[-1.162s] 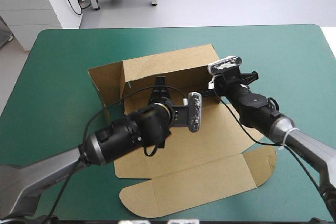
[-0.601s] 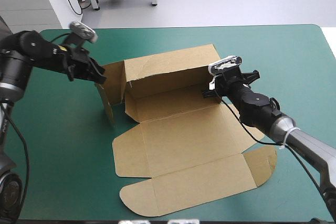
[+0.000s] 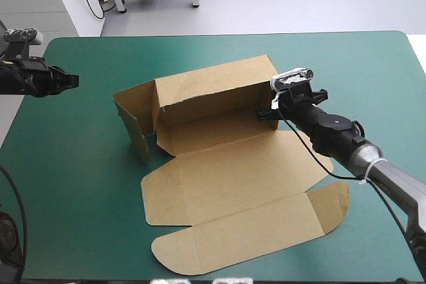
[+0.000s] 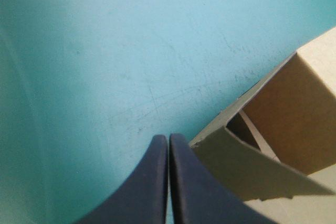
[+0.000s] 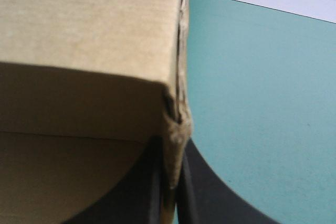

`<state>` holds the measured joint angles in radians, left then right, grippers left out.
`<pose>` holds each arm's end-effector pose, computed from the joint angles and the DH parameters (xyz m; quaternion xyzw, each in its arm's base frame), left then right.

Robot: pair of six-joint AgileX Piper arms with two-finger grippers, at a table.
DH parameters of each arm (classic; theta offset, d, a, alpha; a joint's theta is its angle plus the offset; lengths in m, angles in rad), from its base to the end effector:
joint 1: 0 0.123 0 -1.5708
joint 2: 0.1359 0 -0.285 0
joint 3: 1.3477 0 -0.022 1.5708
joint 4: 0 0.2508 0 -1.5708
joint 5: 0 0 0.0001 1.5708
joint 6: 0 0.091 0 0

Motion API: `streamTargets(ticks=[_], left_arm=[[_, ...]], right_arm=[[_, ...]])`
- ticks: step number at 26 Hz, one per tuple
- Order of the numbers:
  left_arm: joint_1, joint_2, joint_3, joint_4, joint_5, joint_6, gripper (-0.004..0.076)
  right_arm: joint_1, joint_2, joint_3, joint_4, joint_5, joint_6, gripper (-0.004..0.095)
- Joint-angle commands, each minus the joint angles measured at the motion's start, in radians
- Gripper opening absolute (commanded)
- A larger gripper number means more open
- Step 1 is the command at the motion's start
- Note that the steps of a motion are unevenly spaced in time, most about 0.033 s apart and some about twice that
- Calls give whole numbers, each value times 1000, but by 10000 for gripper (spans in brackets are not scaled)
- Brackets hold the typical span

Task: Fold the box

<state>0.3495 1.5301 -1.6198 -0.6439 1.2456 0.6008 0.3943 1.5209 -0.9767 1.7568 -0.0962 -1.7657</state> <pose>0.3097 0.0578 0.4097 0.0919 0.9146 -0.1728 0.3539 0.3170 0.1227 0.2746 -0.1463 0.8404 0.0603 0.5184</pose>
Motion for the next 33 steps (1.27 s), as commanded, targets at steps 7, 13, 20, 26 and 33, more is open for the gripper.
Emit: streamTargets(ticks=[7, 13, 20, 26, 33], left_arm=[[2, -41, -23, -60, 43, -4, -8], [2, -41, -23, -60, 43, -4, -8], [2, -41, -23, -67, 43, -4, -8], [2, -41, -23, -90, 43, 1, -8], [2, -41, -23, -90, 43, 1, -8]], right_arm=[[-12, -33, -24, 35, 48, -12, -21], [-12, -33, -8, -40, 59, -72, -21], [-12, -3, -1, -40, 75, -13, -21], [-12, 16, -1, -48, 102, -13, -21], [-12, 16, -1, -160, 85, -40, -21]])
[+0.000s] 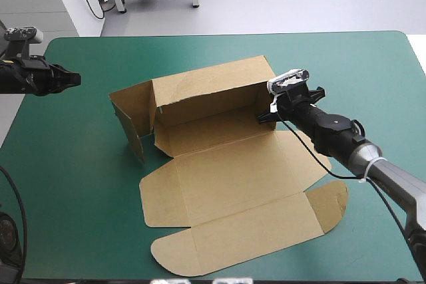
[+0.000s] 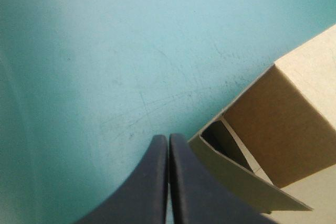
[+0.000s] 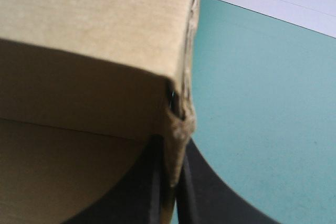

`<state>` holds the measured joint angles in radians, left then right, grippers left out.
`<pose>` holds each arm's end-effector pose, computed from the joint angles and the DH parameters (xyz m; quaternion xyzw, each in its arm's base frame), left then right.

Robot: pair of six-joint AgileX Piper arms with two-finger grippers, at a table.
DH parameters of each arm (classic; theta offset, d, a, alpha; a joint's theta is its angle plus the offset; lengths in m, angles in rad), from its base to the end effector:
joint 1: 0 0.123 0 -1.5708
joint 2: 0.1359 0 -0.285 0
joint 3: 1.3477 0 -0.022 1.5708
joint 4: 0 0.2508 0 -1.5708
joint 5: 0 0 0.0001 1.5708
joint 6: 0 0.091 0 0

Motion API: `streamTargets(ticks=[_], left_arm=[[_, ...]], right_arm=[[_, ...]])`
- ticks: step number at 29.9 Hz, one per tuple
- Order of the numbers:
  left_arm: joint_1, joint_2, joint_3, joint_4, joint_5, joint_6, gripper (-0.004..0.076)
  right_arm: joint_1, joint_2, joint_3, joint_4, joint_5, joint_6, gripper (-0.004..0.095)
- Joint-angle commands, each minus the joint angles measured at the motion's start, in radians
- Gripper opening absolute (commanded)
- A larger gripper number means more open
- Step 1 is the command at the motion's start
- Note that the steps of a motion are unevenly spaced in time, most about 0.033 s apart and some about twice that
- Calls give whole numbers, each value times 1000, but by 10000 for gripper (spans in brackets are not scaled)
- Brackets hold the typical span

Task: Fold the box

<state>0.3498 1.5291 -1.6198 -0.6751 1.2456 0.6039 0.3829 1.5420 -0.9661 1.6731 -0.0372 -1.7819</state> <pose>0.3099 0.0557 0.4116 0.0916 0.9096 -0.1856 0.3602 0.3188 0.1249 0.2651 -0.1996 0.8345 0.0544 0.5107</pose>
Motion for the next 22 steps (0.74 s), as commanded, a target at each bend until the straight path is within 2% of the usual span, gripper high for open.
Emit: streamTargets(ticks=[1, 6, 9, 11, 13, 16, 18, 19, 22], left_arm=[[2, -40, -23, -59, 43, -2, -8], [2, -40, -23, -59, 43, -2, -8], [2, -40, -23, -59, 43, -2, -8], [2, -40, -23, -59, 43, -2, -8], [2, -40, -23, -63, 43, -2, -8], [2, -40, -23, -65, 43, -2, -8], [2, -40, -23, -69, 43, -2, -8], [2, -40, -23, -69, 43, -2, -8], [2, -40, -23, -69, 43, -2, -8]], right_arm=[[0, -5, -12, -83, 26, -22, -21], [0, -5, -12, -85, 37, 12, -21], [-15, -5, -12, -105, 87, 9, -21], [-41, -5, -12, -228, 191, 2, -21], [-66, -5, -12, -384, 235, 78, -21], [-115, -4, -12, -655, 248, 319, -21], [-158, -4, -26, -791, 303, 535, -21], [-178, -4, -36, -850, 335, 640, -21], [-211, -4, -70, -975, 431, 830, -21]])
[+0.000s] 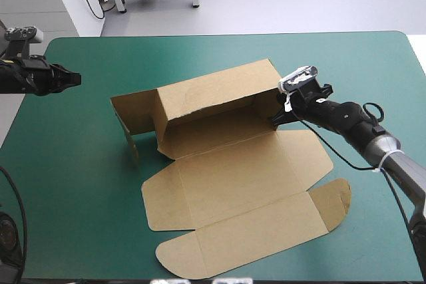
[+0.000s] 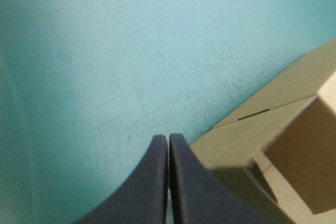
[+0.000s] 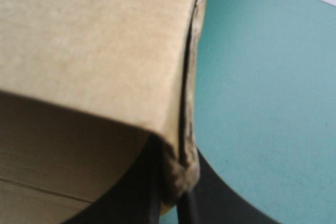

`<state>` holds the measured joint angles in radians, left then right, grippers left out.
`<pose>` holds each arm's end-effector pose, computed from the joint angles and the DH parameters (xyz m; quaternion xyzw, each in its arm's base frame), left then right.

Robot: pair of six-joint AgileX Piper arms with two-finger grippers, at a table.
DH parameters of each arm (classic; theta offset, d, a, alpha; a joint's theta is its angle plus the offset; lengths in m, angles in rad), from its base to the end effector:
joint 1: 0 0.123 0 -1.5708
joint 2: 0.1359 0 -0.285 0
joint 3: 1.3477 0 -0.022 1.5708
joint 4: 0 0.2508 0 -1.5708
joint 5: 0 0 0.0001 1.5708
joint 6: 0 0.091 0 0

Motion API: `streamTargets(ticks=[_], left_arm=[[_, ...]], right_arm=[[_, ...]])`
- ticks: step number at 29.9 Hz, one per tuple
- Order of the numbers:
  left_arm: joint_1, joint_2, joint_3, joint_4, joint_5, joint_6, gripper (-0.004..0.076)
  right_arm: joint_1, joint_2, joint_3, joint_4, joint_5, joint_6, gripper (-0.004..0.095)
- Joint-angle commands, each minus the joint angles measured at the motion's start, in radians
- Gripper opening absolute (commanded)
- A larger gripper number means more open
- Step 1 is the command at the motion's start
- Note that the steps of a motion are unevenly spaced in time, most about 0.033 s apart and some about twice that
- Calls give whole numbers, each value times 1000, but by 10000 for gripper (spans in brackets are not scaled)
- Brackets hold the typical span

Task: Fold the box

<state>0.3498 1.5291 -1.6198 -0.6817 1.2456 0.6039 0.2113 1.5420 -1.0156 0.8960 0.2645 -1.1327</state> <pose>0.3100 0.0552 0.4120 0.0913 0.9086 -0.1885 0.3614 0.3285 0.0895 0.2688 -0.2495 0.8467 0.0810 0.4629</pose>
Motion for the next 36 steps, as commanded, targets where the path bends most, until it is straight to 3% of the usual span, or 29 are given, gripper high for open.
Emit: streamTargets(ticks=[1, 9, 15, 24, 29, 33, 36], left_arm=[[2, -40, -23, -65, 43, -2, -8], [2, -40, -23, -65, 43, -2, -8], [2, -40, -23, -65, 43, -2, -8], [2, -40, -23, -67, 43, -2, -8], [2, -40, -23, -67, 43, -2, -8], [2, -40, -23, -67, 43, -14, -8], [2, -39, -23, -73, 37, -16, -8]], right_arm=[[-40, -4, -35, -228, 152, 218, -21], [-40, -4, -202, -367, 302, 630, -16], [-40, -4, -380, -535, 433, 821, -15], [-40, -4, -548, -717, 699, 973, -15], [-40, 11, -584, -768, 786, 1018, -15], [-40, 37, -631, -805, 973, 1056, -15], [-40, 36, -633, -799, 981, 1103, -15]])
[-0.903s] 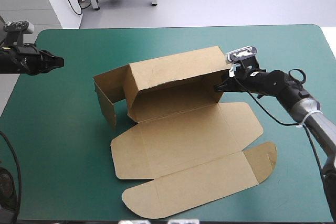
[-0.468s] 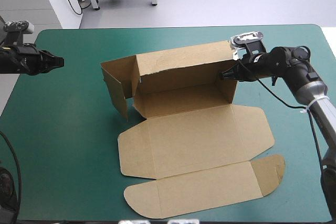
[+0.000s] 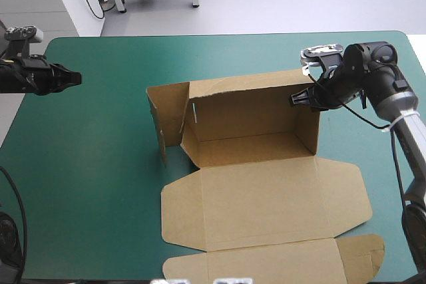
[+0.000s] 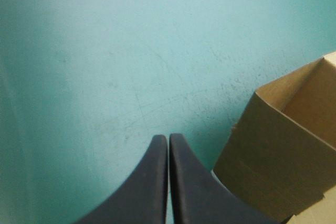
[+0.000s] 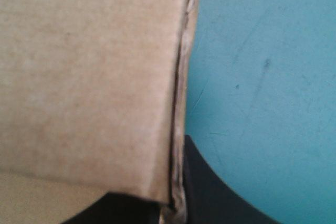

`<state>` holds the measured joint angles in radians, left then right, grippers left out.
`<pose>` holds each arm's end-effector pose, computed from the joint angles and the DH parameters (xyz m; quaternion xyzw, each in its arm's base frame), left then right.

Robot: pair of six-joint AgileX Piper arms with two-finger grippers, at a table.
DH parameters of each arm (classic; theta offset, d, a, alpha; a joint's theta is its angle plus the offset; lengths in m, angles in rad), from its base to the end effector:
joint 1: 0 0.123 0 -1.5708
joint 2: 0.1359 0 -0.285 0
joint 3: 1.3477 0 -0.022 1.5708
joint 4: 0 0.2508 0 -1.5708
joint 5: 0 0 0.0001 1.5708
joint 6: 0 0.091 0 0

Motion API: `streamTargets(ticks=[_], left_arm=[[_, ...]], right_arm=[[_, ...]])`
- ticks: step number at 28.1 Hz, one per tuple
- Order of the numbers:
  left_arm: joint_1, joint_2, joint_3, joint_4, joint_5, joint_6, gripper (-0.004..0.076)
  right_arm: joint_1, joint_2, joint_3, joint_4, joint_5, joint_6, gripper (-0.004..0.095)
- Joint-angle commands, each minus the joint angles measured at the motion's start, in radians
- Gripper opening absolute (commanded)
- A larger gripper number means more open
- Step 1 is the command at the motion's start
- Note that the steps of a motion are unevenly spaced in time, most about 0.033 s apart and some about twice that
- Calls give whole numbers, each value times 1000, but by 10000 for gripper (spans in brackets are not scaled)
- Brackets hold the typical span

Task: Fold the box

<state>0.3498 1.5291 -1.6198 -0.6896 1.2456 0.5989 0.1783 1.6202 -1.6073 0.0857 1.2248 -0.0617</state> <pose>0.3101 0.0547 0.4124 0.0886 0.9076 -0.1929 0.3624 0.3313 0.0672 0.3609 -0.1112 0.9708 0.0545 0.2056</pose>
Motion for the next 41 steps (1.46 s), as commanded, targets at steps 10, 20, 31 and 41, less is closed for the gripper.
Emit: streamTargets(ticks=[10, 20, 31, 41], left_arm=[[2, -39, -23, -122, 43, -11, -8], [2, -21, -22, -126, 43, -4, -8], [2, 30, -22, -135, 43, -4, -8], [2, 50, -22, -135, 43, -2, -8]], right_arm=[[-4, 38, -44, 18, -3, 52, -15], [-4, 161, -80, 105, -177, 62, -15], [-4, 276, -250, 156, -127, 36, 255], [-4, 263, -470, 60, 22, 82, 677]])
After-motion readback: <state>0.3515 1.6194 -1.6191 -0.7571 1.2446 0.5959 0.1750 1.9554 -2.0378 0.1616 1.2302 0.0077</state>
